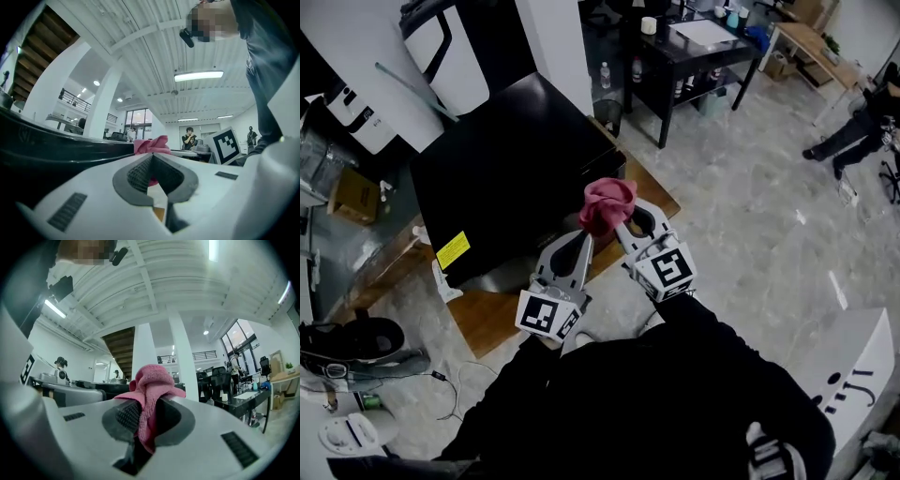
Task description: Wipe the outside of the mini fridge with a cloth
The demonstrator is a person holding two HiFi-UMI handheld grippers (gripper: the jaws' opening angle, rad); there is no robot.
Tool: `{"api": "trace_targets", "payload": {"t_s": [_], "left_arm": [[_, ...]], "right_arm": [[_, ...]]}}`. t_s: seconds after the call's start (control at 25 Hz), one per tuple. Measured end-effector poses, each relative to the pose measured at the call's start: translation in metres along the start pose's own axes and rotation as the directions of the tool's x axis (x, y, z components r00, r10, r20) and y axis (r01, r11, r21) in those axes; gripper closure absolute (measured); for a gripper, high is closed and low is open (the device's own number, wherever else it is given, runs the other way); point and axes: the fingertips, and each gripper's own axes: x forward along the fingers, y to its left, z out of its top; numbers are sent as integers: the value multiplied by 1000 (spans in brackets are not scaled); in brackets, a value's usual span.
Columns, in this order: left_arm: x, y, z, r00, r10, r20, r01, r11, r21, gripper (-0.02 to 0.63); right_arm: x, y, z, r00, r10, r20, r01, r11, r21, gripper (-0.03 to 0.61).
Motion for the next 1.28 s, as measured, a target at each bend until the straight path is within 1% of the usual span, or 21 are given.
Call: {"api": "trace_targets", "payload": {"t_s": [0.12,0.28,0.44,0.64,0.92,1.04,1.2,1.28], "left_arm": [[11,3,3,999,33,-14,-33,999,12,609],[29,-4,-6,996,86,-27,-86,996,24,609],[46,5,-25,990,136,-49,-135,991,19,609],[58,17,-53,979,179,-99,-181,983,-8,609],[68,25,-115,961,209,-183,-221,974,-47,609],[69,30,-148,951,214,-222,-233,970,-63,609],[70,32,-208,923,219,-315,-260,961,-91,609],[73,32,-238,908,213,-360,-264,959,-101,609]], "right_arm": [[14,-7,4,1000,22,1,-22,1000,20,523],[7,-18,4,997,69,33,-70,997,21,523],[12,-29,-14,994,98,40,-99,995,23,523],[22,-37,-46,993,121,5,-121,992,27,523],[22,-45,-115,983,150,-102,-142,987,76,523],[22,-46,-151,976,159,-151,-146,985,92,523],[16,-56,-207,962,151,-226,-121,982,144,523],[14,-61,-231,957,143,-254,-111,984,139,523]]}}
